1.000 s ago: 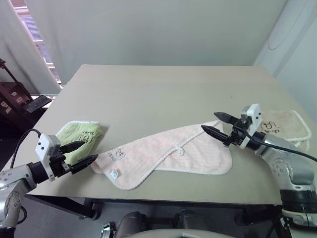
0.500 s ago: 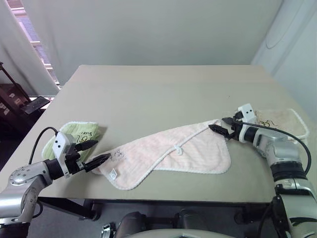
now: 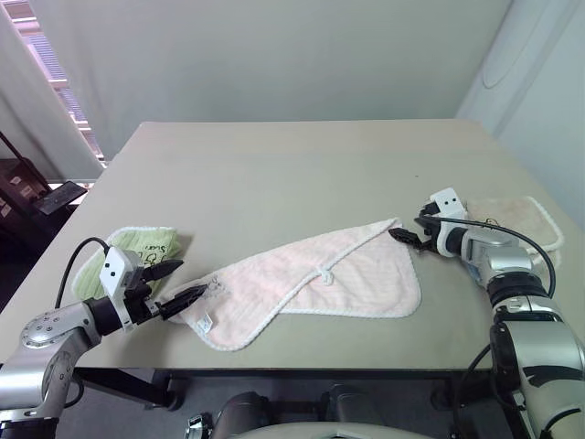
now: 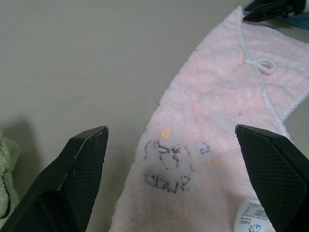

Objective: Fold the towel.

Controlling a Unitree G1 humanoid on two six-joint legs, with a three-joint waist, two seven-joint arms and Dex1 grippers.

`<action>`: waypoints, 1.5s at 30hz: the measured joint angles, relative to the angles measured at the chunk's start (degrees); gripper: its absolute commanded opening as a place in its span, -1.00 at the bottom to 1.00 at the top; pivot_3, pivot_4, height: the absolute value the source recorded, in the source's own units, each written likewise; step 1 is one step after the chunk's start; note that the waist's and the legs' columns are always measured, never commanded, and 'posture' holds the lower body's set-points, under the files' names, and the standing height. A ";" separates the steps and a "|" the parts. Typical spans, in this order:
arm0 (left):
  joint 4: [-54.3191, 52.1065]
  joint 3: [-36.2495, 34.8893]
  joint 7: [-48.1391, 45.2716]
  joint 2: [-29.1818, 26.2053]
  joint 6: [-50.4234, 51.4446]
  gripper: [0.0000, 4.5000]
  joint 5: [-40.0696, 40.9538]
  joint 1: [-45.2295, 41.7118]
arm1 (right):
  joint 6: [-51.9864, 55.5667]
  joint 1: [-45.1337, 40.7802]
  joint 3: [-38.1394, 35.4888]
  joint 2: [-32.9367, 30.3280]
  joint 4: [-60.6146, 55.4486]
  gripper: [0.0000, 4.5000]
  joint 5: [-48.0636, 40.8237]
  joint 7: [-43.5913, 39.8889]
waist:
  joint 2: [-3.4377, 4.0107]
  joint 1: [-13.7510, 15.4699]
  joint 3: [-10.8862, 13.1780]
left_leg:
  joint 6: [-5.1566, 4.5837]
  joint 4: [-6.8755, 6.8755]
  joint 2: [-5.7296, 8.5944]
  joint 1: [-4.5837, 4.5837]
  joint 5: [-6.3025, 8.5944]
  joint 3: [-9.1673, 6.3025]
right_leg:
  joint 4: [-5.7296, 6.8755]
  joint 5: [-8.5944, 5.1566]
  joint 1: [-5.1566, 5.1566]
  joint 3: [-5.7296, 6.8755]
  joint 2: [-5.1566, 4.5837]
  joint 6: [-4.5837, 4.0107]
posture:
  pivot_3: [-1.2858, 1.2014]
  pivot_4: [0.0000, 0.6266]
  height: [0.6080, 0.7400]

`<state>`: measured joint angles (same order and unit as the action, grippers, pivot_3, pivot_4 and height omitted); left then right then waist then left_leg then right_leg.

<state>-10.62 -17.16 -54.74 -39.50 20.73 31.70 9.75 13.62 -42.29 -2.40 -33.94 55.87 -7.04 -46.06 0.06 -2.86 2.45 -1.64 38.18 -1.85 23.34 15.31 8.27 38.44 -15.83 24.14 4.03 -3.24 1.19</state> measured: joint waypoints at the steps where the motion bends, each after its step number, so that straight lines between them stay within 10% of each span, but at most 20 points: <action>1: -0.23 -0.09 0.07 0.07 -0.05 0.97 0.00 0.64 | -0.75 -0.88 0.35 0.57 0.91 1.00 0.48 0.03 | 0.00 -0.10 0.00 | 0.00 0.00 0.00 -0.01 -0.01 0.00 | 0.03 0.00 0.00 0.00 0.00 0.00 | 0.03 -1.00 0.76; 8: -1.54 -1.12 1.18 0.17 -0.11 1.00 0.01 2.51 | -4.81 -4.33 2.72 3.40 6.52 0.73 4.49 1.25 | -0.01 -0.20 0.00 | 0.02 0.01 0.00 -0.01 -0.08 0.00 | 0.10 0.00 0.00 0.00 -0.01 0.00 | 0.03 -1.00 0.76; 19: -2.04 -3.16 1.90 0.29 -1.08 1.00 0.30 5.28 | -6.62 -5.56 1.39 3.45 9.13 -0.98 5.53 1.77 | 0.00 -0.58 -0.01 | 0.20 0.01 -0.01 -0.03 -0.04 0.00 | 0.13 0.01 0.01 0.00 -0.02 -0.03 | 0.03 -1.00 0.76; 45: -10.85 10.68 -8.82 -7.07 -11.30 1.00 -12.21 9.47 | 5.60 3.54 -0.67 4.66 -19.15 -0.98 -0.68 -0.37 | 0.12 -1.04 0.04 | 0.24 -0.06 -0.02 0.00 -0.04 0.00 | 0.13 0.02 0.29 -0.01 -0.09 -0.09 | 0.03 -1.00 0.76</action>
<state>-21.47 -6.48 -63.56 -46.56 9.43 19.49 19.22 19.22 -38.75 -3.07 -29.28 36.72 -7.72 -46.43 0.18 -3.90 2.49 -1.39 38.12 -1.87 23.33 15.27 8.27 38.57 -15.82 24.43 4.02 -3.33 1.09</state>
